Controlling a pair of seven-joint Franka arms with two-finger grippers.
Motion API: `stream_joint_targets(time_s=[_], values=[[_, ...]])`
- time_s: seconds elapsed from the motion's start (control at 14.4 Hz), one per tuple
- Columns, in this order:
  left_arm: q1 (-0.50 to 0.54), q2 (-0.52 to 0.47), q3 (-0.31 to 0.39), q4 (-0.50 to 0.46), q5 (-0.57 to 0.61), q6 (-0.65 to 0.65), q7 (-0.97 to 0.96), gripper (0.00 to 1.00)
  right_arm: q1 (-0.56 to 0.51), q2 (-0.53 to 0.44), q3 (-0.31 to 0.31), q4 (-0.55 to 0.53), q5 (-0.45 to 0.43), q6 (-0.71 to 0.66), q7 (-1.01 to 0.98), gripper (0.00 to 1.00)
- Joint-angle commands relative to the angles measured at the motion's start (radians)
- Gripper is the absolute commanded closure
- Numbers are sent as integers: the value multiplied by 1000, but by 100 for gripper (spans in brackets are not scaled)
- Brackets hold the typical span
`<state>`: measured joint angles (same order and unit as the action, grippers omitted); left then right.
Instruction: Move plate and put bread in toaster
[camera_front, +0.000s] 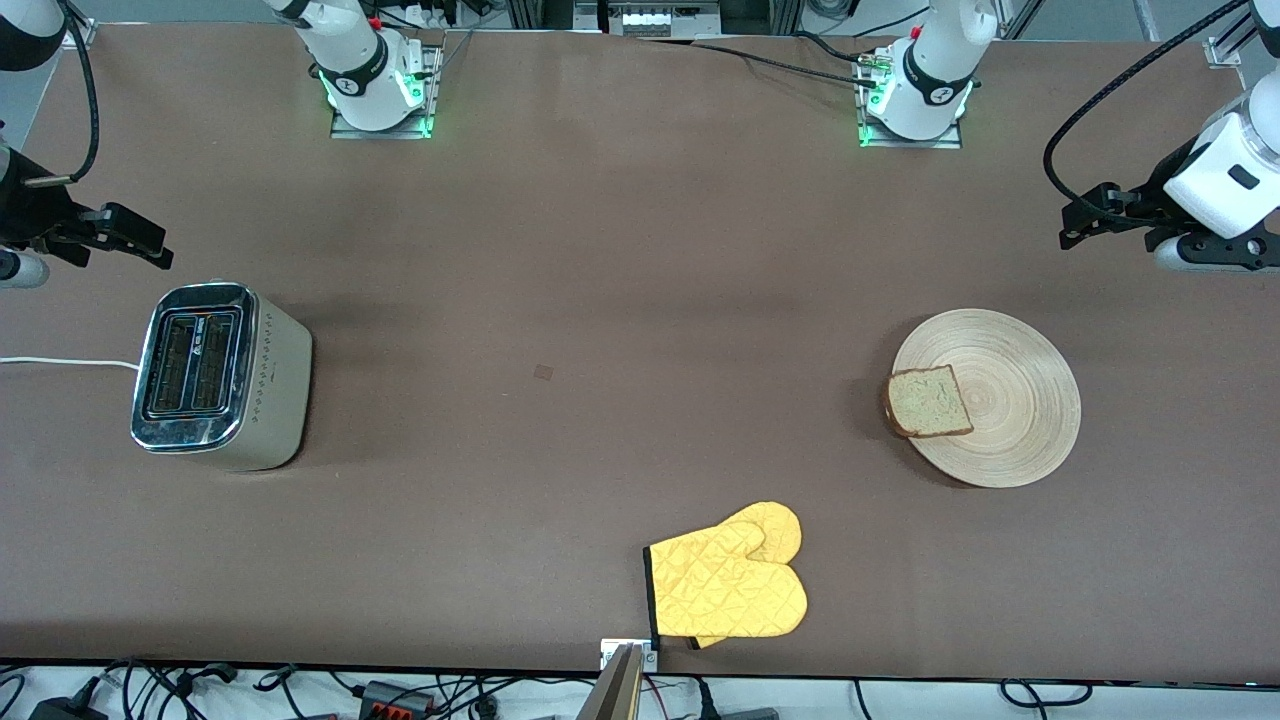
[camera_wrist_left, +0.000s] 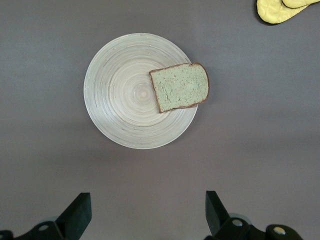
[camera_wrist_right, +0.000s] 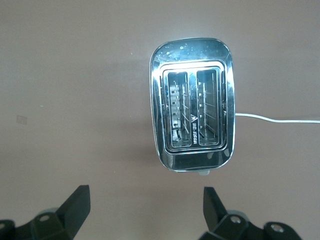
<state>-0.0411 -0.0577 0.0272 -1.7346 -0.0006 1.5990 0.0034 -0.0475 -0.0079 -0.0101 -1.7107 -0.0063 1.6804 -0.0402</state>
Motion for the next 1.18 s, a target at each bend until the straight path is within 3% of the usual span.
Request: stream_joint_targets(time_s=[0.0,0.35,0.63,0.84,1.11], values=[[-16,3,13,10,25,-11,12,0,-5,-27,2,-12,-3,-11,-9,0],[4,25,26,15,8,5,12,0,-5,-24,4,-13,-4,-7,-7,0],[80,217,27,177,-36,-30,15,0,-6,-26,2,-13,-3,-7,-7,0],[239,356,27,201,-168,-33,169,0,-6,-26,2,-13,-3,-8,-7,0],[355,518,26,204,-270,-27,386,0,-6,-23,2,-6,-4,-11,5,0]])
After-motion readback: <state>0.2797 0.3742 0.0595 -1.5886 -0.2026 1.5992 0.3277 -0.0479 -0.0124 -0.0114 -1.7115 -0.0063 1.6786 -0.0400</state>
